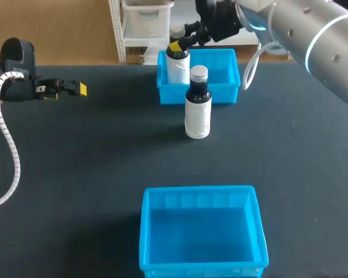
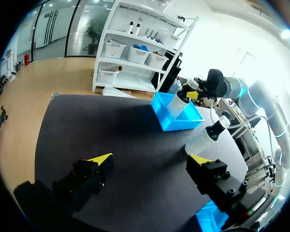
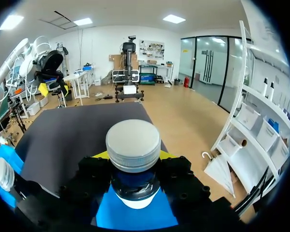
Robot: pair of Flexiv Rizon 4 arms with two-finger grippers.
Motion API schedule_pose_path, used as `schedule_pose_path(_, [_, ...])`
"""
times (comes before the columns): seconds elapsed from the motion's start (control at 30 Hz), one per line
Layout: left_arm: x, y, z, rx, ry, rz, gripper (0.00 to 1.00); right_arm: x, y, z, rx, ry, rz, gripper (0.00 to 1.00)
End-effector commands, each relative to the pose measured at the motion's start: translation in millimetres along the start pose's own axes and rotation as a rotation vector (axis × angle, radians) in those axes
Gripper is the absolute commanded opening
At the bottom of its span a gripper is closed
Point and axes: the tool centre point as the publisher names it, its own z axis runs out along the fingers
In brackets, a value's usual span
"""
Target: Pick up the bottle, and place it in the far bin if it is heavy, or in the near bin if it is light.
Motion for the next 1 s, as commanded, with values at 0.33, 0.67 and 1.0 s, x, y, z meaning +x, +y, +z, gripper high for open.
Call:
schedule_pose_path(0.33, [0.0, 0.0, 0.0, 0.0, 0.0, 0.0, 1.0, 2.7, -10.3, 6.3, -0.301, 0.013, 0.013, 0.36])
schedule_pose_path(0.67, [0.0, 0.0, 0.0, 0.0, 0.0, 0.0, 1.0, 3.3, -12.6, -7.0, -0.286, 0.014, 0.027, 1.0])
schedule_pose_path(1.0, [0.0, 0.0, 0.0, 0.0, 0.0, 0.0, 1.0, 11.4, -12.6, -64.3, -0.19, 0.01, 0.039, 1.0])
